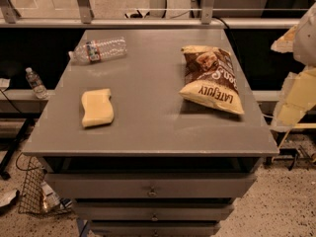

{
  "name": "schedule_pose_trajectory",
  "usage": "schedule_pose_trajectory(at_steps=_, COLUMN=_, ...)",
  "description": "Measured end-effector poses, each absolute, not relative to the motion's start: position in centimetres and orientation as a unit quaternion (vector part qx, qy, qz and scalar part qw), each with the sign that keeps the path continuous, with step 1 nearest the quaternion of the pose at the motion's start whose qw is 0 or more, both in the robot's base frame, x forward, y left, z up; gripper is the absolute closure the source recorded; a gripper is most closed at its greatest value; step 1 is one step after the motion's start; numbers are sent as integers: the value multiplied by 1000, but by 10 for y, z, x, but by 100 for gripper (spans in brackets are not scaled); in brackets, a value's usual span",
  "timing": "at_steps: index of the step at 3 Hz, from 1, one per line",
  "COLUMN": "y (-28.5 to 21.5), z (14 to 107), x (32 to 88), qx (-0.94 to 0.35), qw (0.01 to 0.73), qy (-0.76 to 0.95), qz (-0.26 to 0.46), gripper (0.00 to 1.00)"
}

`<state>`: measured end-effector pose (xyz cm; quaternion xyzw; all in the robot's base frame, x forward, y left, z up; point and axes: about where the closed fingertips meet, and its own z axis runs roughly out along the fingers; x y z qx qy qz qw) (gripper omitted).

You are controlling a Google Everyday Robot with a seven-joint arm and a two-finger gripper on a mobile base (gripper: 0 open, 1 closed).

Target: Pick brown chip bag

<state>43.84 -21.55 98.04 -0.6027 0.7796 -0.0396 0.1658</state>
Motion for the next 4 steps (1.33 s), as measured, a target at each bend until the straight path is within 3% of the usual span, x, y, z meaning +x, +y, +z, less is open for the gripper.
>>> schedule_pose_trajectory(at_steps=2, y=-205, z=971, x=462, qx=-588, qw=171, qy=790, qz=-38, gripper=0)
schedule_pose_trajectory(at_steps=4, y=-180, z=929, x=537, qx=-481, qw=157, qy=863, qz=-5, gripper=0)
